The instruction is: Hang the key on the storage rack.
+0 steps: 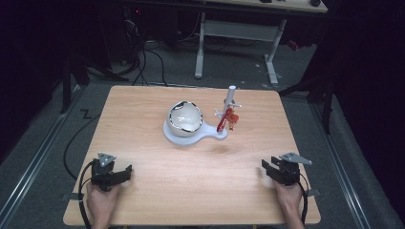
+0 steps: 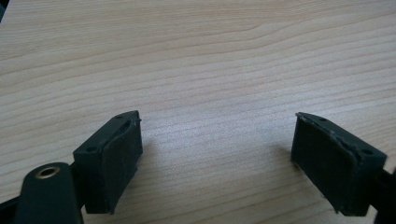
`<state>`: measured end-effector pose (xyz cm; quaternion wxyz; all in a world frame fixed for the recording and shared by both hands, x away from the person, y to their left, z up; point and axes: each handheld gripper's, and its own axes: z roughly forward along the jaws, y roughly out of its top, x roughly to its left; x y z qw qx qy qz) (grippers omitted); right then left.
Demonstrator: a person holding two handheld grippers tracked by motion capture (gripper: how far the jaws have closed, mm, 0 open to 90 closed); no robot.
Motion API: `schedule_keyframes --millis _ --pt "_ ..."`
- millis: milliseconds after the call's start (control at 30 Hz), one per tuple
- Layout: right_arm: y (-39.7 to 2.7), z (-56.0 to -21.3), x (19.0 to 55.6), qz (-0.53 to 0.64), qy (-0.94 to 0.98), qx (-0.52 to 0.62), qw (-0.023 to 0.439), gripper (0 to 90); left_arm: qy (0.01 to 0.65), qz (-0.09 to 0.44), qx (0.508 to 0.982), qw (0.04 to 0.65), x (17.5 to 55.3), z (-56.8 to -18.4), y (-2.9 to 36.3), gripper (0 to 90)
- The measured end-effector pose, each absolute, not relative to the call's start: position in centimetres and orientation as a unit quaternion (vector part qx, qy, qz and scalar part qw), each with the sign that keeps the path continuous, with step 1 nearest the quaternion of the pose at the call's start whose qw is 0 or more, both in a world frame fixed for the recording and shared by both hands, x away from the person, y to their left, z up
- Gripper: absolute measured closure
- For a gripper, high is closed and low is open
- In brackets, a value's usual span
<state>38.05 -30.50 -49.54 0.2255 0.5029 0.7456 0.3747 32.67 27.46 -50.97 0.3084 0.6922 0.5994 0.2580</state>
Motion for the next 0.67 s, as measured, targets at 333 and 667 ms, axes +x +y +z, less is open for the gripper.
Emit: schedule_keyframes --millis 333,667 --pt "-30.1 -50.2 38.6 0.355 0.756 0.505 0.216 47.1 0.599 0.258 0.692 0.308 32.7 -51.0 27.5 16.8" --pt "-29.4 -50.3 38.7 0.332 0.766 0.501 0.229 39.5 0.599 0.258 0.692 0.309 32.7 -51.0 27.5 16.9"
